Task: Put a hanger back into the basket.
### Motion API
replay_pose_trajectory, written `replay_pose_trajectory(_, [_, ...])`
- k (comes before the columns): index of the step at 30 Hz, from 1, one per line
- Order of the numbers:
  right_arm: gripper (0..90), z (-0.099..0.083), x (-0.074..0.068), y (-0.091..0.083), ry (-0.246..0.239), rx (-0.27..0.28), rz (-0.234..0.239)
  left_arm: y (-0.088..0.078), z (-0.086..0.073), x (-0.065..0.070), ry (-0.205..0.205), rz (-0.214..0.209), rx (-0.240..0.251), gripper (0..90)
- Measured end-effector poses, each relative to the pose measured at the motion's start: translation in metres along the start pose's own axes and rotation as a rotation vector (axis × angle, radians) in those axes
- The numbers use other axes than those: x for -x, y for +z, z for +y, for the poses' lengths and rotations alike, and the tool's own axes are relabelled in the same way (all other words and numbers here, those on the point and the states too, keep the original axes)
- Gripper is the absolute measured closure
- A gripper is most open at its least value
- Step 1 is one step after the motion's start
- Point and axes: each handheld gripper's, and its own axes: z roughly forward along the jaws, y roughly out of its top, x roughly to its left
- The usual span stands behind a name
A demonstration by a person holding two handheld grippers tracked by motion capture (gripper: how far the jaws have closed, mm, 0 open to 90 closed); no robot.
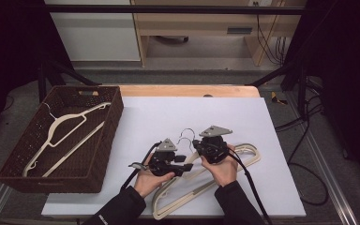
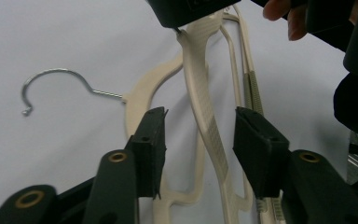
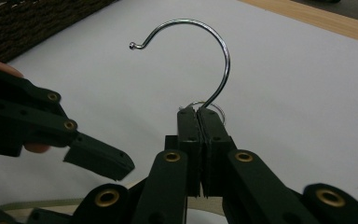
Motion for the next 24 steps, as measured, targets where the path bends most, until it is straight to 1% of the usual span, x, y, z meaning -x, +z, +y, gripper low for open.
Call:
replay_pose_trajectory(1, [88.9,-0.001,0.001,-0.002,-0.018,0.006,0.009,0.001,0.000,0.000,-0.004,-0.005,-0.003,58.0])
replay_pose_trajectory(2, [88.9,-0.001,0.001,-0.002,-0.020,0.010,0.005,0.004,0.000,0.000,-0.010,-0.014,-0.013,60.9])
replay_pose_trajectory(4, [88.9,-0.001,0.001,-0.004,-0.018,0.019,0.008,0.007,0.000,0.001,-0.009,-0.012,-0.022,66.6])
replay_pose_trajectory(5, [88.9,-0.001,0.001,-0.006,-0.016,0.021,0.010,0.007,0.000,0.002,-0.016,-0.031,-0.019,68.4])
replay_pose_trajectory(6, [88.9,-0.001,0.001,-0.007,-0.014,0.023,0.009,0.007,0.001,0.003,-0.018,-0.037,-0.015,73.0])
replay_pose_trajectory(7, [88.9,-0.002,0.000,-0.008,-0.012,0.028,0.007,0.006,0.001,0.003,-0.021,-0.041,-0.012,75.7])
replay_pose_trajectory(9, [88.8,-0.002,0.000,-0.011,-0.013,0.031,0.008,0.006,0.001,0.004,-0.020,-0.039,-0.013,76.7])
replay_pose_trajectory(11, [88.8,-0.002,0.000,-0.013,-0.013,0.038,0.011,0.005,0.002,0.005,-0.040,-0.046,-0.011,77.6])
replay_pose_trajectory(13, [88.5,-0.002,-0.001,-0.017,-0.024,0.052,0.011,0.003,0.003,0.007,-0.050,-0.049,-0.001,78.7])
replay_pose_trajectory(15, [88.1,-0.002,-0.001,-0.022,-0.021,0.061,0.017,0.001,0.003,0.010,-0.055,-0.054,0.013,79.7])
replay_pose_trajectory(16, [86.5,-0.002,-0.001,-0.026,-0.019,0.074,0.025,-0.001,0.003,0.012,-0.059,-0.062,0.020,80.3])
replay_pose_trajectory(17, [84.0,-0.002,0.001,-0.029,-0.023,0.085,0.044,-0.002,0.003,0.012,-0.063,-0.070,0.026,81.1])
replay_pose_trajectory(18, [82.5,-0.003,0.002,-0.034,-0.018,0.101,0.065,-0.004,0.003,0.013,-0.076,-0.083,0.034,82.0])
replay_pose_trajectory(19, [81.8,-0.004,0.003,-0.039,-0.016,0.110,0.082,-0.006,0.003,0.014,-0.085,-0.096,0.039,83.2])
replay_pose_trajectory(21, [78.1,-0.008,0.004,-0.050,-0.020,0.117,0.113,-0.011,0.003,0.017,-0.089,-0.116,0.056,85.2])
replay_pose_trajectory(22, [74.8,-0.010,0.004,-0.055,-0.038,0.127,0.117,-0.014,0.004,0.020,-0.081,-0.109,0.061,85.5])
replay_pose_trajectory(23, [71.8,-0.012,0.004,-0.061,-0.038,0.134,0.123,-0.016,0.004,0.022,-0.068,-0.100,0.065,85.6])
replay_pose_trajectory(24, [68.7,-0.015,0.004,-0.067,-0.049,0.154,0.131,-0.019,0.005,0.024,-0.058,-0.093,0.065,85.7])
